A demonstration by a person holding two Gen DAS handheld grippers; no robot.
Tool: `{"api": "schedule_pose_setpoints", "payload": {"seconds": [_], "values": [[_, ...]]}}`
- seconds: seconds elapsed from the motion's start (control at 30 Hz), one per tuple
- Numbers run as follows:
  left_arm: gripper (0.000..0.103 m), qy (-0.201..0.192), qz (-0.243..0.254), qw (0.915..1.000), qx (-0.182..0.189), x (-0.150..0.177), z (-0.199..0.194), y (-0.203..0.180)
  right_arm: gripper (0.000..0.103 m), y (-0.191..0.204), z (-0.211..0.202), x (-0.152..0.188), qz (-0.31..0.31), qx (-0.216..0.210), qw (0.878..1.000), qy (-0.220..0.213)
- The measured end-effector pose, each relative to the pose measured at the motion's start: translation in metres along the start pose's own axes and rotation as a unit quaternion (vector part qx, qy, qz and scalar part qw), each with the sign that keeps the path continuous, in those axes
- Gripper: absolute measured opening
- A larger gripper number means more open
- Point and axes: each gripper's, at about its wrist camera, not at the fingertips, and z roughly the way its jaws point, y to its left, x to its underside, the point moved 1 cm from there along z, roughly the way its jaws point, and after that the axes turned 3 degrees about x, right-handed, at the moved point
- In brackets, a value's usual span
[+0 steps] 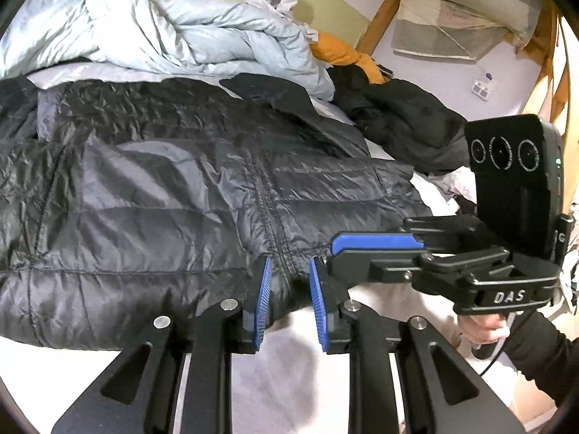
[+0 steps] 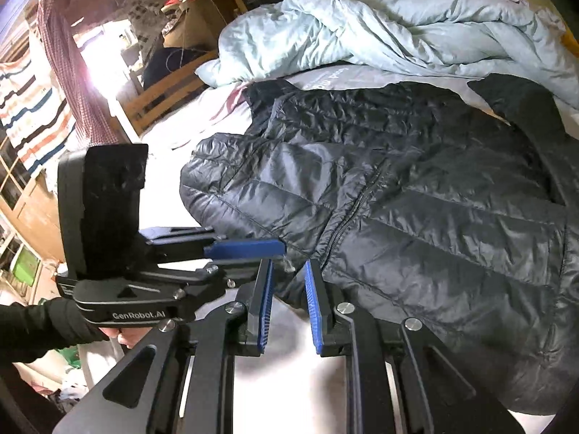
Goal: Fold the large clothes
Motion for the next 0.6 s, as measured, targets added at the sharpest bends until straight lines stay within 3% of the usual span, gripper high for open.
{"api": "schedule_pose_setpoints", "payload": {"seconds": [0.13,0.17,0.2,0.23,0.33,0.4,0.6], "values": [[0.020,-0.002,-0.016,0.9997,0.017,0.000,-0.001,0.006,0.019,-0.002,0.006,0.001,0.003,-0.008,1.000,0.010],[0.020,-0.003,-0.022,0.9995,0.023,0.000,-0.002,0.007,0.017,-0.002,0.007,0.001,0.005,-0.014,1.000,0.014],[0.020,-0.004,-0.029,0.9991,0.031,-0.001,-0.003,0.010,0.006,-0.002,0.008,0.002,0.007,-0.023,1.000,0.017],[0.020,-0.005,-0.035,0.9987,0.037,-0.002,-0.004,0.011,0.002,-0.002,0.009,0.002,0.011,-0.031,0.999,0.019],[0.020,-0.006,-0.033,0.9982,0.049,-0.003,-0.006,0.011,0.001,-0.005,0.002,0.001,0.028,-0.030,0.999,-0.011],[0.020,-0.005,-0.022,0.9987,0.045,-0.003,-0.006,0.008,0.000,-0.006,-0.002,-0.001,0.034,-0.037,0.999,-0.020],[0.020,-0.008,-0.014,0.9996,0.024,-0.005,-0.005,0.005,0.000,-0.009,-0.013,-0.006,0.036,0.004,0.999,-0.039]]}}
